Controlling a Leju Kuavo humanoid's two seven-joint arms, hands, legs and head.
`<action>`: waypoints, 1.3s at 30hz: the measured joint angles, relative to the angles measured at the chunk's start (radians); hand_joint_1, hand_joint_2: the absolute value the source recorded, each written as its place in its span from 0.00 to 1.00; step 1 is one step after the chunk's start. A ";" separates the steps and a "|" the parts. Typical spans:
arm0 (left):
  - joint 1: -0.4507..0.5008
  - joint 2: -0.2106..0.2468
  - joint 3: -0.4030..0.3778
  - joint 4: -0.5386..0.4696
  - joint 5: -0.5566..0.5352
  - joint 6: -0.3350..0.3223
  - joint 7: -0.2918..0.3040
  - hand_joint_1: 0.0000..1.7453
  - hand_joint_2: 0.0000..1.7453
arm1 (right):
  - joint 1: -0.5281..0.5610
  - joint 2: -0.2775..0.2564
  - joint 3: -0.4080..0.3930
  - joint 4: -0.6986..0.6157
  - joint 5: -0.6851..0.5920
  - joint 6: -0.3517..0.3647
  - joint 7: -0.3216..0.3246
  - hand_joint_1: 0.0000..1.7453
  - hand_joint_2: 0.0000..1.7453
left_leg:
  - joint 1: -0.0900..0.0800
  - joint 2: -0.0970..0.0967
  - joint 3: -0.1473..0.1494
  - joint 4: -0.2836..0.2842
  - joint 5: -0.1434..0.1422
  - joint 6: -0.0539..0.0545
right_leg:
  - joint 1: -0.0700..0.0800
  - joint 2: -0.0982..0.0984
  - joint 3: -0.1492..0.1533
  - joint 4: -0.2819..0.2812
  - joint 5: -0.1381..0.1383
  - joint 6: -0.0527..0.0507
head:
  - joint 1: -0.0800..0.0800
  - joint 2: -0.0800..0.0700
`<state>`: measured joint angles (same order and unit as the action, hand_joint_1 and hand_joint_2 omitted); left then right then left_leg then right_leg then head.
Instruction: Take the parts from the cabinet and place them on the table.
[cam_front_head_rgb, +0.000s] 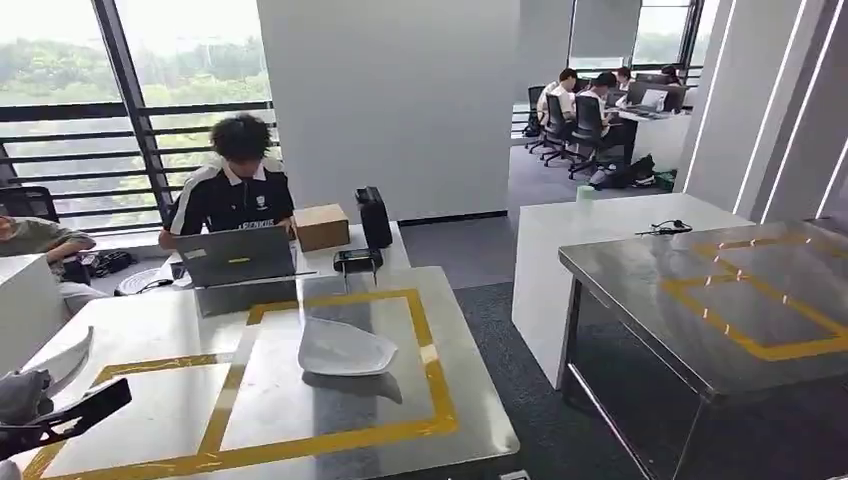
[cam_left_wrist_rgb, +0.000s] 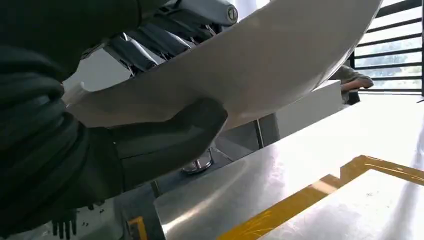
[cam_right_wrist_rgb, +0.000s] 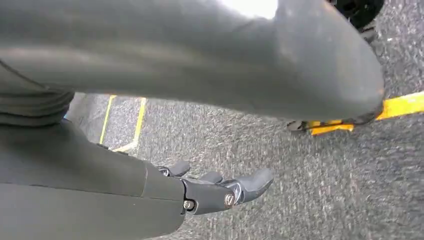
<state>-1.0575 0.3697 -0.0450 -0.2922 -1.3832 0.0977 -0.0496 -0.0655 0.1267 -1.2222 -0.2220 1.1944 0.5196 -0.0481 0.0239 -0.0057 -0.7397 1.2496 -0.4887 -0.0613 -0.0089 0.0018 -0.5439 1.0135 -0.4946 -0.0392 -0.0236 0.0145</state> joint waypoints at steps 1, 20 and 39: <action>-0.001 0.004 0.000 -0.001 0.001 0.000 -0.002 1.00 1.00 | 0.000 0.000 0.000 0.000 0.000 0.000 0.000 0.00 0.00 | 0.004 0.005 0.042 -0.102 0.065 -0.003 | -0.004 0.000 0.012 0.004 -0.013 0.006 | -0.001 0.000; 0.009 -0.063 0.000 -0.001 0.010 0.002 -0.104 1.00 1.00 | 0.004 0.001 0.000 0.000 -0.009 0.001 -0.013 0.00 0.00 | -0.026 -0.012 0.210 -0.220 -0.045 0.055 | 0.030 0.003 -0.129 0.032 0.063 0.009 | 0.003 0.000; 0.041 -0.155 0.000 0.000 0.042 -0.045 -0.183 1.00 1.00 | -0.004 0.010 -0.001 0.000 -0.009 -0.001 -0.010 0.00 0.00 | -0.013 -0.001 0.106 -0.212 0.057 0.064 | 0.014 0.004 -0.005 0.069 -0.042 0.030 | 0.002 0.000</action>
<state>-1.0160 0.2151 -0.0450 -0.2918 -1.3408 0.0526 -0.2327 -0.0693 0.1362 -1.2230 -0.2220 1.1852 0.5184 -0.0576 0.0113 -0.0070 -0.6341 1.0380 -0.4315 0.0031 0.0048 0.0054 -0.5486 1.0822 -0.5370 -0.0095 -0.0217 0.0141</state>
